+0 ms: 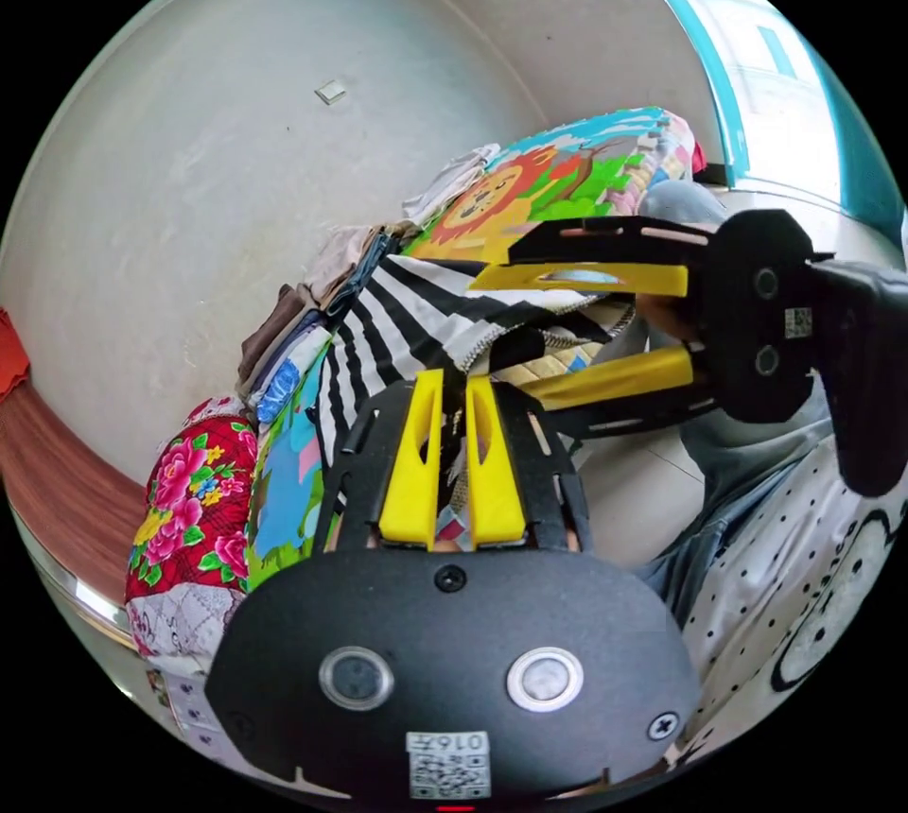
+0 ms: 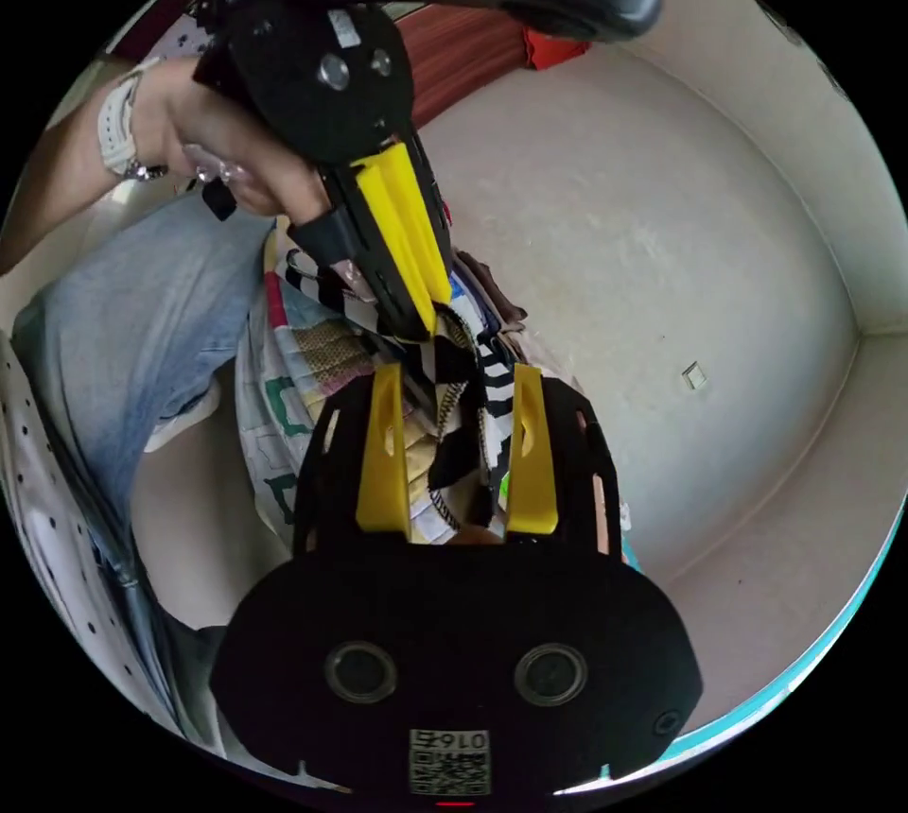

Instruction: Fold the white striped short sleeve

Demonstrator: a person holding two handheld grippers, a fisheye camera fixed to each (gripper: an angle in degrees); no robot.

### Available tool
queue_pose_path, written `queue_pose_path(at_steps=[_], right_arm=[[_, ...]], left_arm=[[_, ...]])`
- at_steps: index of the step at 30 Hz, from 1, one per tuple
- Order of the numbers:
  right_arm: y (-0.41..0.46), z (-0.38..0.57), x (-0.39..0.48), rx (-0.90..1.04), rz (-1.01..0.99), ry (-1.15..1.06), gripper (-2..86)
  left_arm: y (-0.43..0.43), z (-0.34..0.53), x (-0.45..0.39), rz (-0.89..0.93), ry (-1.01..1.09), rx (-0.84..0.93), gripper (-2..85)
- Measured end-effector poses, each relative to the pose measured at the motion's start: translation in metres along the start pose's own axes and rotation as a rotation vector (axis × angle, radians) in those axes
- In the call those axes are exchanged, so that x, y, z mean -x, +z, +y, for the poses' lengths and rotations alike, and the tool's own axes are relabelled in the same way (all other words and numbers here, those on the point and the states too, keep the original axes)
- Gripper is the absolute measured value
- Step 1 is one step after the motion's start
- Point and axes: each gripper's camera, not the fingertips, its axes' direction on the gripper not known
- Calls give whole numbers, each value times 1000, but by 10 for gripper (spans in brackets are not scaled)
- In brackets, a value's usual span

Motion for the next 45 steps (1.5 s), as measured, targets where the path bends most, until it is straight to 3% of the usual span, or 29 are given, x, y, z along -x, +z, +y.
queue_pose_path(at_steps=[6,17,22,30,39,43,45], right_arm=[[33,-26,18,125,27,-3,46],[68,-50,-72,220,-424,279,30],[91,-58,-87,259,-522,209,30],[110,-74,-108,281,-620,50,30],[128,-101,-147,419,-1063,-178,26],[143,-133,-181,428,-1142,-250,23],[156,-148,-201,414,-1134,-265,22]], left_arm=[[20,0,-18,-80,86,-17,89],[92,18,-15,-192,82,74,66],[102,16,18,-52,109,32,51],[126,-3,72,420,184,20,19],[146,-16,78,833,378,13,15],[156,-29,109,864,377,2,15],[162,-42,144,791,377,2,15]])
